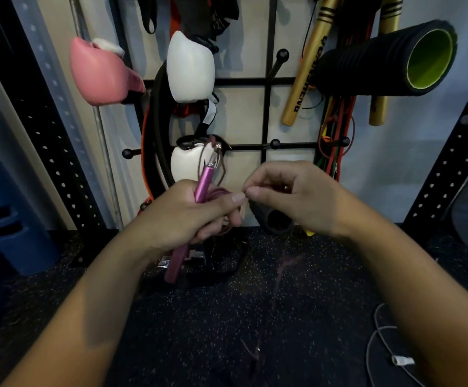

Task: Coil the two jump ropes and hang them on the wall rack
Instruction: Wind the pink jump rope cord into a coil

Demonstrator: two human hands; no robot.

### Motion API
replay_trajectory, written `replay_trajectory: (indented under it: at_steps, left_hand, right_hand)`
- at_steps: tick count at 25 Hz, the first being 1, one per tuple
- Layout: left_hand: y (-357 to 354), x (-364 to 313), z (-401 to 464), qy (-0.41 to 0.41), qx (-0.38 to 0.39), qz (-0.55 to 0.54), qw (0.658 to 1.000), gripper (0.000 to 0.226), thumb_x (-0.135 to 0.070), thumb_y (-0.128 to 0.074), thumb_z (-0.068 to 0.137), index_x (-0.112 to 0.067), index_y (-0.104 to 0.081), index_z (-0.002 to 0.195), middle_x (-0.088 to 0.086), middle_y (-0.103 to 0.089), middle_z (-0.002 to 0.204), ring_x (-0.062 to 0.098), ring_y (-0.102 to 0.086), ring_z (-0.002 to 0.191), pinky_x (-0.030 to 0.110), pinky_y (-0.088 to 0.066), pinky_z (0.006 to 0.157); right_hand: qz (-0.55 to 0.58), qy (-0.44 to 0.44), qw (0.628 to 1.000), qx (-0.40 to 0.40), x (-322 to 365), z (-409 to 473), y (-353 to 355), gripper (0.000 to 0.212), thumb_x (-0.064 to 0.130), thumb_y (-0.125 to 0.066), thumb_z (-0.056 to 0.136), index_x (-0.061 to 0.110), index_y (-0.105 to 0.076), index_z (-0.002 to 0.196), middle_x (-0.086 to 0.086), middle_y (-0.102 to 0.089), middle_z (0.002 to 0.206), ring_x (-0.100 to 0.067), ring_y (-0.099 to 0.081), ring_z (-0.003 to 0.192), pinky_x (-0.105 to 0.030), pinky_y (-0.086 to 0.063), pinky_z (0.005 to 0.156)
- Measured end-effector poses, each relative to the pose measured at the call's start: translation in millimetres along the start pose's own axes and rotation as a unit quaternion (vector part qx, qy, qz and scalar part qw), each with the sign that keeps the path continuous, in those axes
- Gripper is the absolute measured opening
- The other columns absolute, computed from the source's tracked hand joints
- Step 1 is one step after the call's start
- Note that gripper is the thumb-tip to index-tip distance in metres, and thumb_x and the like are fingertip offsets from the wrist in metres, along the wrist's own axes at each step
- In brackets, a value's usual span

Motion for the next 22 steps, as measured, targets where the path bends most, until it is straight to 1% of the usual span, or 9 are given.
replay_trajectory:
  at_steps: [3, 6, 8, 11, 13, 15, 17, 20, 22]
  left_hand:
    - [1, -4, -4, -0.016, -0.011, -0.11, 0.994, 0.035, -0.035, -0.06, 0.092, -0.016, -0.073, 0.065, 0.0, -0.049, 0.039, 0.011, -0.044, 0.034, 0.018, -0.042, 0.044]
    - [5, -9, -8, -0.036, -0.016, -0.207, 0.978, 0.032, -0.035, -0.062, 0.086, -0.018, -0.072, 0.061, -0.003, -0.054, 0.038, 0.006, -0.043, 0.029, 0.016, -0.04, 0.037]
    - [9, -13, -9, -0.066, -0.007, -0.264, 0.962, 0.031, -0.036, -0.063, 0.084, -0.018, -0.071, 0.06, -0.007, -0.053, 0.035, 0.001, -0.037, 0.027, 0.014, -0.037, 0.036]
    - [8, -18, -10, -0.102, 0.039, -0.337, 0.935, 0.028, -0.036, -0.068, 0.085, -0.017, -0.071, 0.065, -0.011, -0.05, 0.033, -0.001, -0.039, 0.026, 0.015, -0.03, 0.036]
    - [3, -21, -9, -0.114, 0.052, -0.396, 0.91, 0.025, -0.034, -0.069, 0.087, -0.015, -0.07, 0.07, -0.011, -0.053, 0.036, -0.001, -0.044, 0.027, 0.014, -0.031, 0.036]
    - [-1, -20, -7, -0.107, 0.017, -0.44, 0.891, 0.027, -0.03, -0.061, 0.091, -0.015, -0.072, 0.072, -0.011, -0.057, 0.042, -0.001, -0.049, 0.031, 0.012, -0.04, 0.039]
    - [-4, -18, -5, -0.09, -0.017, -0.455, 0.886, 0.03, -0.03, -0.056, 0.092, -0.016, -0.075, 0.074, -0.01, -0.058, 0.046, -0.001, -0.053, 0.034, 0.01, -0.042, 0.041]
    - [-8, -18, -2, -0.087, -0.02, -0.464, 0.881, 0.029, -0.026, -0.054, 0.096, -0.011, -0.072, 0.079, -0.01, -0.048, 0.038, 0.0, -0.043, 0.028, 0.012, -0.039, 0.037]
    - [-10, -20, -2, -0.076, -0.066, -0.455, 0.885, 0.032, -0.025, -0.052, 0.098, -0.009, -0.071, 0.077, -0.01, -0.047, 0.037, 0.0, -0.045, 0.029, 0.013, -0.041, 0.037]
  right_hand:
    - [0.04, 0.028, 0.996, -0.074, -2, 4, 6, 0.02, 0.039, -0.075, 0.087, 0.019, -0.072, 0.092, -0.004, -0.075, 0.077, -0.022, -0.07, 0.071, -0.032, -0.057, 0.069]
    - [0.03, 0.013, 0.991, -0.133, -12, 6, 10, 0.037, 0.053, -0.069, 0.083, 0.016, -0.07, 0.08, -0.004, -0.059, 0.06, -0.024, -0.047, 0.053, -0.031, -0.042, 0.052]
    - [0.068, -0.005, 0.99, -0.125, -23, 7, 11, 0.034, 0.046, -0.064, 0.092, 0.014, -0.067, 0.08, -0.01, -0.049, 0.062, -0.023, -0.045, 0.057, -0.033, -0.042, 0.048]
    - [0.123, -0.011, 0.99, -0.068, -23, 5, 0, 0.03, 0.029, -0.055, 0.104, 0.004, -0.066, 0.09, -0.014, -0.045, 0.068, -0.024, -0.044, 0.058, -0.02, -0.045, 0.053]
    - [0.103, -0.005, 0.993, -0.049, -20, 6, -8, 0.028, 0.025, -0.052, 0.107, 0.009, -0.071, 0.095, -0.001, -0.048, 0.066, -0.009, -0.045, 0.059, -0.014, -0.04, 0.058]
    - [0.089, 0.001, 0.995, -0.038, -19, 7, -13, 0.027, 0.023, -0.051, 0.108, 0.018, -0.074, 0.095, 0.013, -0.052, 0.065, 0.002, -0.045, 0.059, -0.01, -0.039, 0.062]
    - [0.073, -0.003, 0.997, -0.037, -23, 8, -16, 0.027, 0.023, -0.051, 0.108, 0.029, -0.073, 0.093, 0.005, -0.051, 0.068, 0.0, -0.043, 0.058, -0.013, -0.037, 0.06]
    - [0.104, -0.04, 0.989, -0.094, -29, 8, -14, 0.015, 0.024, -0.055, 0.106, 0.021, -0.07, 0.105, -0.001, -0.052, 0.062, -0.007, -0.039, 0.049, -0.016, -0.032, 0.048]
    - [0.121, -0.059, 0.983, -0.126, -33, 7, -9, 0.011, 0.029, -0.061, 0.102, 0.018, -0.064, 0.105, 0.002, -0.056, 0.054, -0.021, -0.037, 0.05, -0.023, -0.029, 0.043]
Point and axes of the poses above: each hand's wrist, its own z-axis towards the middle knuckle, its own y-axis out of the back of the hand, x = y × z, the point moved 4 cm from there along z, towards the middle knuckle
